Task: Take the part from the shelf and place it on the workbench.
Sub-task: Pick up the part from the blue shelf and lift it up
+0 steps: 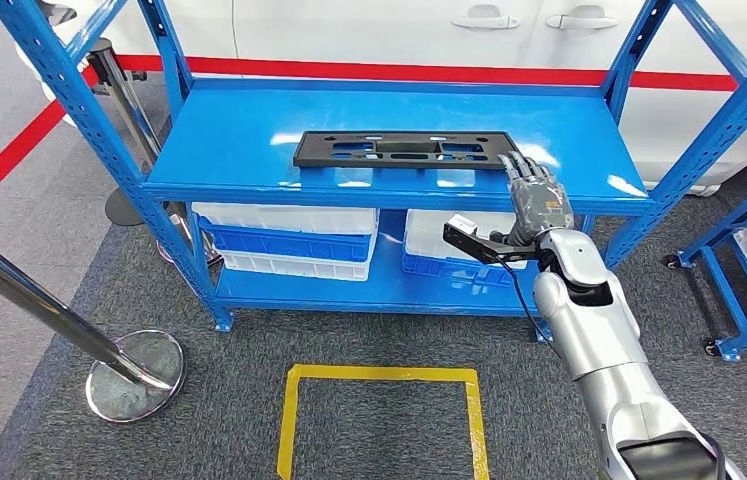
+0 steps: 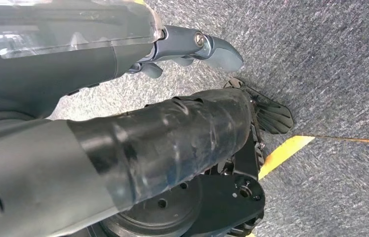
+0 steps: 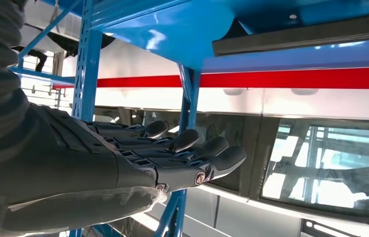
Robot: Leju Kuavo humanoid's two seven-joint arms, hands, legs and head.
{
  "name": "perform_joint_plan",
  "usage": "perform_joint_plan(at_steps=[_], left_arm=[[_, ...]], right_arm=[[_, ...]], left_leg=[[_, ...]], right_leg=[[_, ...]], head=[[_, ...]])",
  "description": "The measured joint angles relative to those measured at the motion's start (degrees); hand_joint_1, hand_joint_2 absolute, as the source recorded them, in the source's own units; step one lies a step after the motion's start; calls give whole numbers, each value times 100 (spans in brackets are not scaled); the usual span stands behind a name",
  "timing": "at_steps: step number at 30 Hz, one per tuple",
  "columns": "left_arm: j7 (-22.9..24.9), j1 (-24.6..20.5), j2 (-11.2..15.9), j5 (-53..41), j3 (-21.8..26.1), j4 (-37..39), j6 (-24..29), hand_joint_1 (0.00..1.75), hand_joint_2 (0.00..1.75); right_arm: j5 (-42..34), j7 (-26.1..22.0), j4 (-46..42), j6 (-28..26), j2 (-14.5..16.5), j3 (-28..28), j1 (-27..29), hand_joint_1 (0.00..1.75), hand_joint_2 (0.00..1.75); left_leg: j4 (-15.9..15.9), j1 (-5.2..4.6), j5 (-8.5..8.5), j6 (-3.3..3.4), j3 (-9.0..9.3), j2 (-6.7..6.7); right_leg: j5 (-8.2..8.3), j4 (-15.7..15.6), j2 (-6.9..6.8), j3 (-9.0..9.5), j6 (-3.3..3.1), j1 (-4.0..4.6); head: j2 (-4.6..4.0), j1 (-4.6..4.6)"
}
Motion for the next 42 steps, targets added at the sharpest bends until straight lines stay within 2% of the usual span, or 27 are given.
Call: perform_joint_plan(at_steps=[15, 17, 19, 21, 23, 24, 25, 26, 27, 28, 29, 30, 31, 35, 36, 37, 39, 40, 41, 42], left_arm=[[-66, -58, 2, -275, 177, 5, -102, 0, 0], [-66, -60, 2, -276, 189, 5, -108, 0, 0], [-68, -64, -1, -277, 192, 5, -114, 0, 0], [-78, -71, -5, -280, 193, 5, -124, 0, 0], [-93, -77, -8, -285, 197, 5, -128, 0, 0], [-100, -78, -9, -289, 202, 5, -128, 0, 0], [-105, -78, -9, -295, 209, 5, -130, 0, 0], [-108, -77, -9, -301, 218, 5, -132, 0, 0], [-110, -77, -10, -307, 225, 5, -137, 0, 0], [-113, -76, -13, -312, 231, 5, -143, 0, 0], [-114, -77, -13, -314, 239, 4, -148, 0, 0], [-115, -82, -12, -316, 250, 4, -152, 0, 0], [-116, -87, -10, -319, 261, 4, -157, 0, 0], [-116, -99, -13, -376, 286, 5, -196, 0, 0], [-116, -103, -13, -390, 291, 5, -207, 0, 0], [-116, -108, -13, -395, 297, 5, -213, 0, 0], [-116, -120, -13, -404, 313, 5, -216, 0, 0], [-116, -124, -13, -413, 320, 5, -215, 0, 0], [-116, -123, -13, -422, 328, 5, -215, 0, 0], [-116, -122, -14, -433, 336, 5, -215, 0, 0]], right_arm=[[17, -2, 20, 71, 46, 130, 35, 0, 175], [17, -3, 20, 83, 66, 142, 36, 0, 175], [18, -6, 16, 87, 86, 144, 36, 0, 175], [24, -10, 16, 85, 91, 144, 34, 0, 175], [30, -14, 32, 85, 88, 144, 48, 0, 175], [31, -15, 42, 86, 86, 144, 64, 0, 175], [31, -16, 52, 87, 87, 144, 82, 0, 175], [31, -17, 59, 87, 87, 144, 96, 0, 175], [31, -17, 62, 87, 88, 144, 103, 0, 175], [31, -17, 63, 87, 88, 144, 106, 0, 175], [31, -17, 67, 87, 88, 149, 107, 0, 175], [31, -18, 70, 86, 87, 154, 105, 0, 175], [32, -19, 73, 85, 87, 160, 112, 0, 175], [35, -59, 75, 74, 105, 168, 154, 0, 175], [35, -74, 74, 71, 110, 168, 151, 0, 175], [35, -81, 73, 68, 117, 168, 150, 0, 175], [35, -86, 74, 68, 126, 168, 155, 0, 175], [35, -85, 75, 69, 134, 169, 159, 0, 175], [35, -84, 76, 69, 144, 170, 162, 0, 175], [35, -83, 76, 68, 155, 172, 162, 0, 175]], left_leg=[[31, -38, -7, 12, -22, -3], [31, -46, -10, 31, -33, -8], [-48, -8, 29, 87, -2, -16], [-145, 39, 85, 148, 42, -15], [-167, 46, 94, 172, 48, -18], [-165, 49, 86, 171, 49, -27], [-159, 55, 73, 164, 56, -41], [-147, 64, 53, 148, 68, -55], [-127, 79, 24, 122, 86, -70], [-94, 97, -22, 82, 107, -83], [-60, 102, -69, 36, 107, -97], [-18, 102, -110, -12, 101, -109], [9, 97, -138, -56, 88, -120], [88, 98, -214, -154, 63, -113], [262, 105, -301, -179, -9, -94], [557, 108, -424, -202, -158, -75], [1340, 110, -682, -223, -625, -58], [1625, 107, -711, -213, -836, -57], [1716, 96, -627, -184, -959, -58], [1584, 78, -424, -132, -972, -59]], right_leg=[[11, -7, -6, -6, 19, -45], [21, -24, -12, -6, 40, -50], [5, -16, -1, -3, 72, -42], [-177, 281, 44, -140, 90, -37], [-495, 978, 79, -510, 101, -52], [-590, 1310, 84, -708, 112, -61], [-578, 1488, 85, -843, 123, -72], [-451, 1450, 84, -876, 132, -84], [-238, 1216, 84, -807, 142, -97], [-12, 841, 85, -660, 154, -111], [138, 524, 94, -526, 163, -111], [213, 291, 107, -431, 153, -108], [216, 176, 119, -391, 130, -99], [145, 159, 133, -371, -41, -87], [131, 148, 128, -339, -80, -91], [112, 140, 120, -306, -113, -86], [72, 138, 109, -260, -162, -56], [52, 138, 109, -239, -180, -33], [29, 138, 113, -211, -194, -8], [3, 138, 119, -171, -206, 22]], head=[[0, 0], [0, -1], [0, -1], [0, 1], [0, 2], [0, 1], [0, 1], [0, 1], [0, 1], [0, 1], [0, 3], [0, 3], [0, 4], [0, 3], [0, 3], [0, 2], [0, 1], [0, 1], [0, 1], [0, -1]])
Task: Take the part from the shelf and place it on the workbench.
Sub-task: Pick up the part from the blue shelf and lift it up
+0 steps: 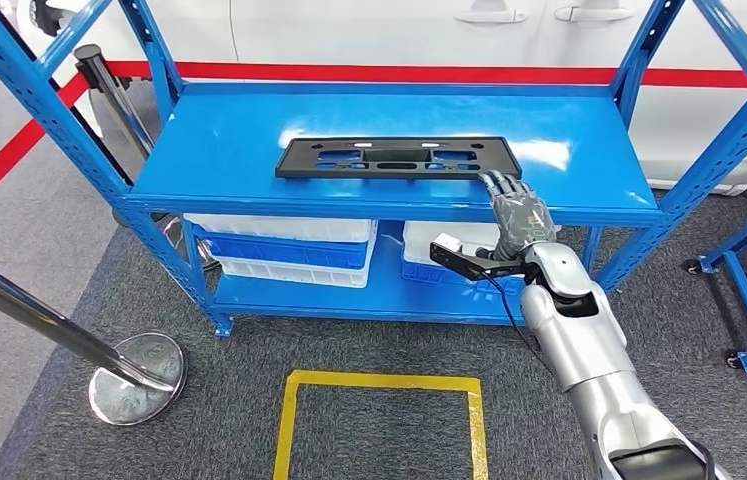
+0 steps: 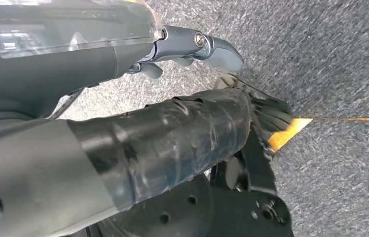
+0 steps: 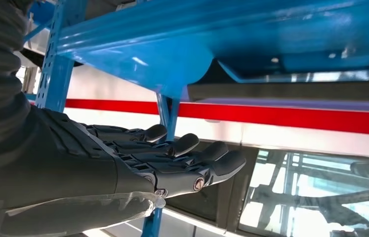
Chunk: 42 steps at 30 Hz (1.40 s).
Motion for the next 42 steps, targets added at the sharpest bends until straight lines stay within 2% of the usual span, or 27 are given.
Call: perform_joint_plan(at_steps=[1, 3, 5, 6, 8, 10, 12, 13, 14, 15, 17, 18, 20, 22, 24, 25, 27, 28, 29, 30, 31, 33, 34, 36, 39, 40, 42], left_arm=[[-1, 1, -1, -9, 9, -1, 0, 0, 0], [-7, -1, 7, -28, 43, -5, 2, 0, 0], [-18, -13, 17, -44, 76, -11, 4, 0, 0], [-24, -19, 19, -50, 85, -13, 6, 0, 0], [-33, -30, 6, -45, 91, -13, 13, 0, 0], [-39, -32, -11, -32, 97, -12, 18, 0, 0], [-42, -33, -26, -16, 103, -11, 20, 0, 0], [-42, -35, -33, -8, 104, -10, 20, 0, 0], [-42, -36, -44, 3, 105, -10, 20, 0, 0], [-42, -36, -51, 20, 105, -9, 20, 0, 0], [-42, -34, -62, 47, 107, -8, 20, 0, 0], [-43, -37, -60, 54, 113, -8, 22, 0, 0], [-46, -40, -54, 56, 123, -8, 25, 0, 0], [-49, -44, -51, 59, 127, -7, 23, 0, 0], [-50, -46, -50, 60, 128, -7, 19, 0, 0], [-50, -49, -50, 60, 128, -7, 19, 0, 0], [-50, -50, -50, 61, 127, -7, 17, 0, 0], [-50, -50, -50, 61, 126, -6, 17, 0, 0], [-50, -49, -50, 61, 127, -5, 17, 0, 0], [-50, -48, -50, 61, 127, -5, 17, 0, 0], [-50, -47, -50, 61, 128, -4, 18, 0, 0], [-50, -44, -47, 61, 129, -4, 19, 0, 0], [-50, -42, -42, 61, 131, -4, 19, 0, 0], [-51, -47, -33, 61, 133, -4, 18, 0, 0], [-52, -59, -41, 62, 133, -4, 20, 0, 0], [-52, -56, -47, 62, 134, -4, 20, 0, 0], [-52, -52, -59, 63, 135, -3, 19, 0, 0]], right_arm=[[-1, 1, 0, -3, 13, 1, -1, 0, 175], [-9, 1, 0, -25, 42, 3, 0, 0, 175], [-20, 2, -1, -50, 63, 6, 12, 0, 175], [-27, 1, -5, -58, 76, 8, 18, 0, 175], [-35, 1, -28, -64, 106, 8, 38, 0, 175], [-41, 2, -48, -67, 122, 8, 26, 0, 175], [-50, 3, -47, -67, 121, 8, 29, 0, 175], [-63, 3, -46, -67, 122, 8, 47, 0, 175], [-89, -2, -46, -67, 123, 8, 69, 0, 175], [-117, -8, -48, -67, 125, 8, 86, 0, 175], [-176, -16, -62, -67, 126, 8, 101, 0, 175], [-192, -19, -72, -67, 126, 8, 99, 0, 175], [-213, -18, -97, -65, 128, 8, 116, 0, 175], [-220, -20, -114, -63, 140, 8, 143, 0, 175], [-221, -23, -128, -62, 164, 8, 150, 0, 175], [-221, -22, -136, -62, 174, 8, 146, 0, 175], [-221, -21, -142, -61, 181, 8, 142, 0, 175], [-220, -20, -142, -59, 185, 8, 144, 0, 175], [-220, -20, -141, -57, 192, 8, 148, 0, 175], [-219, -20, -140, -56, 201, 8, 151, 0, 175], [-219, -20, -140, -56, 211, 8, 152, 0, 175], [-219, -20, -141, -56, 230, 8, 148, 0, 175], [-219, -20, -141, -56, 237, 8, 140, 0, 175], [-217, -20, -140, -55, 244, 8, 129, 0, 175], [-216, -21, -141, -56, 253, 8, 127, 0, 175], [-216, -22, -140, -56, 258, 8, 123, 0, 175], [-216, -21, -138, -56, 263, 8, 115, 0, 175]], left_leg=[[-330, -32, 279, 80, 89, -2], [-1034, -118, 692, 316, 348, 5], [-1390, -199, 762, 479, 502, 11], [-1474, -222, 759, 500, 541, 11], [-1708, -187, 776, 479, 676, 19], [-1904, -117, 814, 431, 827, 34], [-1937, -93, 785, 396, 891, 31], [-1924, -78, 753, 373, 910, 23], [-1898, -59, 712, 343, 932, 15], [-1859, -33, 662, 307, 956, 8], [-1729, 27, 523, 212, 989, 0], [-1642, 33, 450, 157, 981, -2], [-1531, 16, 360, 76, 940, -8], [-1504, 10, 329, 47, 934, -8], [-1369, 27, 235, 14, 904, 0], [-1159, 34, 127, -9, 811, 4], [-438, 40, -160, -42, 422, 12], [-69, 40, -263, -44, 187, 13], [171, 39, -275, -30, 5, 13], [207, 33, -167, 1, -85, 12], [11, 18, 51, 52, -57, 11], [-735, -34, 554, 210, 209, 8], [-1043, -66, 709, 285, 338, 10], [-1333, -119, 735, 375, 467, 14], [-1595, -113, 738, 368, 596, 20], [-1696, -91, 758, 360, 665, 29], [-1822, -64, 774, 352, 774, 41]], right_leg=[[-30, -3, 5, 50, -11, 32], [-83, -27, 5, 131, -17, 61], [-97, -65, -6, 150, 19, 22], [-90, -93, -10, 152, 47, 11], [-111, -124, -15, 177, 94, 13], [-279, 171, -7, 52, 139, 25], [-543, 851, -1, -328, 198, -9], [-609, 1152, -3, -525, 234, -34], [-568, 1287, -5, -648, 273, -63], [-414, 1217, -7, -671, 314, -91], [31, 601, -15, -456, 408, -147], [154, 305, -14, -330, 433, -155], [144, 89, -4, -236, 367, -145], [108, 96, 7, -240, 238, -138], [80, 85, 10, -194, 163, -145], [64, 75, 7, -159, 129, -149], [29, 65, -2, -106, 80, -132], [12, 64, -2, -90, 64, -117], [-7, 64, 3, -72, 51, -99], [-29, 64, 12, -45, 44, -78], [-54, 62, 22, -6, 39, -54], [-110, 45, 31, 85, 37, -21], [-131, 31, 30, 118, 41, -10], [-142, -7, 24, 127, 76, -28], [-157, -47, 17, 134, 155, -26], [-218, 44, 15, 104, 175, -22], [-463, 594, 11, -166, 207, -28]], head=[[0, 1], [0, 8], [0, 15], [0, 15], [0, 17], [0, 19], [0, 19], [0, 19], [0, 18], [0, 18], [0, 19], [0, 22], [0, 20], [0, 16], [0, 16], [0, 15], [0, 13], [0, 14], [0, 13], [0, 13], [0, 13], [0, 16], [0, 16], [0, 16], [0, 14], [0, 17], [0, 19]])
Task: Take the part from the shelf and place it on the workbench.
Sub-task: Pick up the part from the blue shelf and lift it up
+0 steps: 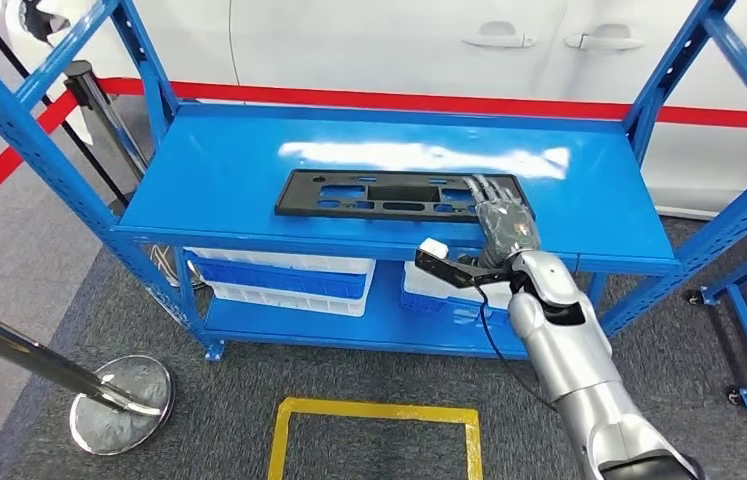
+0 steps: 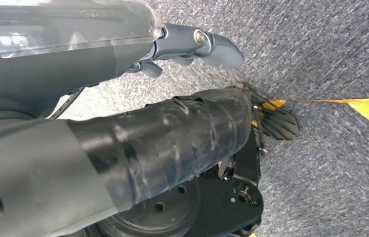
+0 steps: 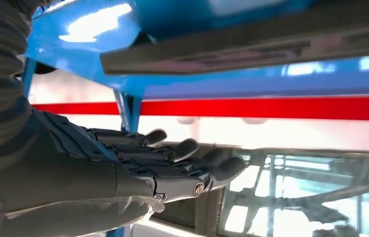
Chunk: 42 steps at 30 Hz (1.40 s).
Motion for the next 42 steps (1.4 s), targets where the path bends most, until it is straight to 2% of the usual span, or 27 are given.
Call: perform_joint_plan(at_steps=[2, 3, 4, 6, 7, 8, 9, 13, 14, 15, 17, 18, 20, 29, 32, 33, 35, 36, 37, 38, 40, 41, 42], left_arm=[[-1, -3, -3, -1, 0, 1, -1, 0, 0], [-2, -4, -5, -2, 1, 1, -1, 0, 0], [-7, -4, -8, -7, 1, 1, -3, 0, 0], [-20, -4, -14, -20, 5, 2, -10, 0, 0], [-28, -8, -14, -26, 11, 3, -14, 0, 0], [-33, -11, -12, -31, 18, 3, -17, 0, 0], [-37, -15, -10, -35, 25, 3, -19, 0, 0], [-42, -26, -8, -44, 43, 5, -19, 0, 0], [-44, -28, -7, -44, 45, 5, -19, 0, 0], [-45, -29, -5, -45, 46, 5, -18, 0, 0], [-54, -30, -4, -58, 50, 7, -15, 0, 0], [-62, -30, -4, -72, 52, 10, -10, 0, 0], [-75, -30, -4, -92, 56, 16, -2, 0, 0], [-79, -30, -4, -100, 57, 18, 2, 0, 0], [-85, -30, -4, -117, 60, 25, 3, 0, 0], [-90, -31, -3, -123, 61, 28, 3, 0, 0], [-113, -33, -1, -142, 72, 35, 13, 0, 0], [-127, -37, 2, -152, 80, 38, 20, 0, 0], [-141, -47, 3, -163, 88, 43, 28, 0, 0], [-149, -57, 0, -172, 95, 53, 32, 0, 0], [-153, -71, -11, -180, 101, 79, 21, 0, 0], [-152, -74, -17, -179, 102, 90, 8, 0, 0], [-151, -75, -19, -174, 103, 93, -6, 0, 0]], right_arm=[[-1, 1, 9, 1, -2, 0, 10, 0, 175], [-4, -3, 14, 0, -3, 0, 29, 0, 175], [-10, -7, 19, -2, -4, 0, 43, 0, 175], [-22, -22, 21, -6, -4, -1, 54, 0, 175], [-26, -31, 21, -7, -3, -2, 50, 0, 175], [-26, -45, 19, -7, -3, -3, 49, 0, 175], [-26, -55, 17, -8, -2, -7, 53, 0, 175], [-26, -77, 5, -8, 9, -18, 66, 0, 175], [-26, -75, 2, -8, 15, -18, 61, 0, 175], [-26, -74, -1, -8, 22, -18, 58, 0, 175], [-27, -75, 2, -7, 31, -19, 55, 0, 175], [-28, -75, 8, -5, 37, -19, 57, 0, 175], [-30, -75, 19, -2, 46, -18, 59, 0, 175], [-31, -75, 22, -2, 49, -18, 60, 0, 175], [-32, -75, 29, 1, 55, -19, 61, 0, 175], [-32, -75, 33, 2, 60, -18, 61, 0, 175], [-34, -75, 48, 3, 90, -19, 60, 0, 175], [-36, -75, 57, 3, 108, -19, 59, 0, 175], [-37, -76, 72, 4, 131, -19, 60, 0, 175], [-39, -76, 94, 6, 147, -19, 66, 0, 175], [-43, -67, 138, 24, 165, -19, 85, 0, 175], [-46, -58, 153, 39, 167, -19, 90, 0, 175], [-51, -45, 160, 63, 167, -18, 92, 0, 175]], left_leg=[[2, 5, -36, 7, 41, -8], [20, 12, -71, -2, 65, -16], [48, 22, -114, -22, 93, -22], [148, 54, -229, -84, 144, -29], [222, 53, -293, -127, 145, -32], [281, 47, -343, -168, 131, -37], [321, 35, -373, -204, 111, -40], [396, 44, -451, -307, 95, -34], [549, 51, -540, -335, 33, -33], [829, 62, -676, -364, -103, -31], [1574, 83, -954, -406, -517, -30], [1854, 92, -1016, -416, -696, -30], [2062, 100, -1007, -420, -855, -30], [2051, 101, -976, -419, -861, -30], [1909, 102, -840, -412, -819, -30], [1784, 102, -742, -405, -773, -30], [1102, 89, -382, -354, -480, -31], [747, 74, -245, -323, -326, -31], [415, 69, -133, -274, -178, -33], [276, 56, -142, -208, -101, -32], [220, 53, -216, -124, 24, -42], [254, 30, -277, -119, 63, -48], [293, 20, -330, -153, 82, -56]], right_leg=[[-186, 654, 1, -401, 42, -26], [-142, 786, -2, -527, 73, -47], [8, 713, -7, -552, 104, -70], [475, 91, -24, -358, 164, -121], [618, -228, -28, -230, 179, -126], [682, -435, -28, -142, 165, -127], [668, -510, -25, -110, 138, -117], [623, -538, -7, -71, -16, -113], [617, -558, -11, -40, -49, -126], [607, -572, -18, -13, -75, -134], [584, -578, -25, 11, -106, -131], [574, -578, -24, 17, -113, -128], [565, -578, -19, 25, -115, -125], [562, -578, -17, 29, -114, -125], [554, -578, -10, 42, -112, -125], [549, -578, -5, 52, -109, -125], [523, -581, 9, 94, -84, -119], [511, -584, 13, 108, -60, -114], [501, -609, 13, 133, -6, -106], [323, -224, 8, -73, 44, -95], [423, -99, -9, -221, 89, -77], [459, -84, -13, -270, 67, -59], [669, -468, -14, -108, 39, -45]], head=[[0, -1], [0, -1], [0, -1], [0, 0], [0, 2], [0, 2], [0, 3], [0, -2], [0, -3], [0, -5], [0, -8], [0, -8], [0, -8], [0, -7], [0, -7], [0, -7], [0, -7], [0, -7], [0, -7], [0, -5], [0, -4], [0, -3], [0, -4]])
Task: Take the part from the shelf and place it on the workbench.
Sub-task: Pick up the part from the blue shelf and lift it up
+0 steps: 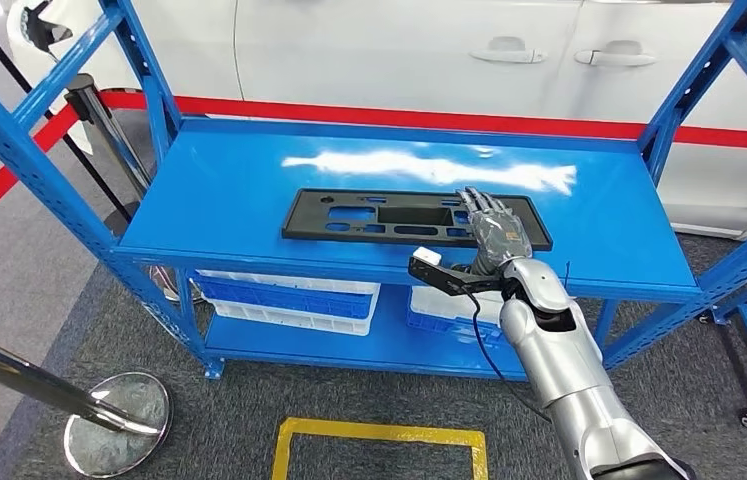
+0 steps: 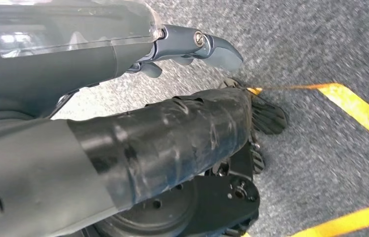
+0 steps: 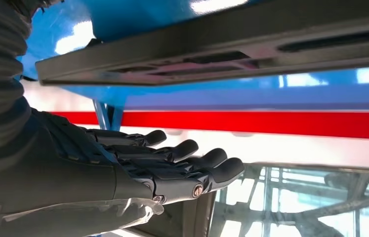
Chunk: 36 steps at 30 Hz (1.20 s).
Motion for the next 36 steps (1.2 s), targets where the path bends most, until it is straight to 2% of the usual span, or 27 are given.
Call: perform_joint_plan(at_steps=[2, 4, 5, 6, 8, 9, 10, 11, 12, 13, 14, 15, 17, 20, 21, 23, 24, 25, 26, 27, 29, 30, 32, 36], left_arm=[[7, -5, -1, 16, 0, 1, -12, 0, 0], [14, -9, 2, 27, 0, 1, -13, 0, 0], [15, -11, 4, 31, 0, 1, -13, 0, 0], [15, -12, 7, 32, 0, 1, -13, 0, 0], [15, -11, 8, 33, 0, 1, -12, 0, 0], [15, -9, 8, 34, 0, 1, -11, 0, 0], [15, -7, 8, 34, 0, 1, -11, 0, 0], [15, -6, 8, 34, 0, 1, -11, 0, 0], [15, -4, 9, 34, 0, 1, -11, 0, 0], [15, -2, 9, 34, 0, 1, -11, 0, 0], [15, 2, 11, 34, 0, 1, -10, 0, 0], [15, 2, 12, 34, 0, 1, -10, 0, 0], [16, 0, 14, 32, -1, 1, -10, 0, 0], [14, -9, 8, 23, -1, 1, -5, 0, 0], [11, -11, 4, 18, -1, 1, -1, 0, 0], [6, -18, -1, 8, 0, 1, 8, 0, 0], [3, -20, -1, 4, 0, 2, 9, 0, 0], [1, -21, -1, 2, 0, 3, 9, 0, 0], [-2, -20, -1, -1, 0, 5, 12, 0, 0], [-2, -19, -1, -3, 1, 9, 14, 0, 0], [-3, -20, -1, -7, 1, 21, 20, 0, 0], [-5, -25, -1, -8, 1, 27, 20, 0, 0], [-14, -33, 0, -12, 0, 38, 32, 0, 0], [-50, -45, 7, -7, 0, 47, 103, 0, 0]], right_arm=[[-7, 37, 13, 40, 2, 1, -3, 0, 175], [-8, 68, 37, 66, 23, 1, -9, 0, 175], [-8, 73, 52, 75, 37, 0, -15, 0, 175], [-8, 74, 68, 83, 51, 0, -22, 0, 175], [-8, 75, 103, 99, 62, 0, -32, 0, 175], [-8, 75, 122, 108, 67, 1, -33, 0, 175], [-8, 75, 142, 116, 72, 1, -31, 0, 175], [-8, 75, 161, 123, 80, 1, -30, 0, 175], [-8, 75, 175, 127, 90, 1, -30, 0, 175], [-8, 75, 185, 127, 99, 1, -30, 0, 175], [-8, 75, 193, 127, 107, 1, -35, 0, 175], [-8, 76, 199, 128, 111, 1, -43, 0, 175], [-8, 78, 222, 132, 116, 1, -57, 0, 175], [-15, 82, 263, 139, 157, 0, -80, 0, 175], [-20, 87, 279, 141, 176, 0, -95, 0, 175], [-28, 125, 326, 145, 199, 1, -115, 0, 175], [-28, 148, 355, 146, 204, 1, -117, 0, 175], [-28, 168, 384, 147, 210, 1, -114, 0, 175], [-28, 179, 413, 147, 222, 1, -111, 20, 175], [-28, 182, 438, 146, 236, 1, -111, 63, 175], [-26, 184, 485, 144, 262, 1, -120, 151, 175], [-20, 182, 505, 143, 273, 1, -127, 175, 175], [7, 173, 544, 142, 304, 0, -131, 175, 175], [48, 150, 580, 132, 367, 2, -143, 175, 175]], left_leg=[[9, -17, -24, -54, -2, 0], [24, -11, -65, -108, 3, 7], [133, -5, -133, -143, -36, 12], [351, 7, -247, -182, -136, 15], [1066, 42, -539, -249, -520, 19], [1398, 61, -629, -272, -725, 19], [1575, 77, -615, -287, -861, 20], [1535, 89, -482, -294, -891, 20], [1261, 95, -249, -289, -799, 20], [855, 98, 10, -275, -643, 21], [489, 87, 189, -254, -481, 20], [204, 73, 281, -224, -357, 19], [27, 36, 255, -167, -279, 14], [-99, 47, 256, -57, -197, 22], [-149, 58, 264, -14, -153, 29], [-186, 54, 251, 57, -106, 32], [-179, 44, 233, 76, -97, 26], [-169, 35, 211, 87, -84, 16], [-154, 28, 182, 89, -64, 8], [-132, 24, 145, 81, -34, 0], [-78, 13, 57, 47, 21, -7], [-44, 3, 19, 20, 31, -10], [-8, -14, -18, -22, 14, -10], [-45, -13, -11, 18, 49, -3]], right_leg=[[-30, -123, 11, 63, -34, 24], [-31, -163, 22, 95, -80, -3], [-33, -194, 20, 129, -111, -19], [-38, -222, 14, 165, -143, -37], [-65, -235, 0, 208, -182, -42], [-81, -235, -2, 223, -188, -43], [-101, -234, -1, 244, -187, -44], [-124, -233, 3, 274, -180, -48], [-151, -232, 7, 315, -168, -52], [-182, -234, 10, 359, -150, -56], [-211, -235, 11, 393, -125, -51], [-231, -235, 12, 408, -99, -46], [-243, -253, 9, 406, -38, -34], [-313, -207, 3, 406, 51, -41], [-416, -26, 3, 328, 62, -40], [-710, 656, 1, -28, 59, -33], [-811, 1015, 2, -244, 60, -30], [-827, 1244, 2, -406, 61, -29], [-732, 1273, 1, -475, 58, -29], [-520, 1059, 0, -423, 48, -29], [-90, 345, -5, -146, 10, -15], [9, 50, -5, -13, -14, -2], [-12, -152, 6, 84, -44, 21], [-22, -200, 37, 120, -58, 21]], head=[[0, -1], [0, -2], [0, -4], [0, -4], [0, -5], [0, -4], [0, -5], [0, -5], [0, -5], [0, -5], [0, -4], [0, -4], [0, -2], [0, -2], [0, -1], [0, 1], [0, 0], [0, 1], [0, 0], [0, -1], [0, 0], [0, 0], [0, -2], [0, -2]])
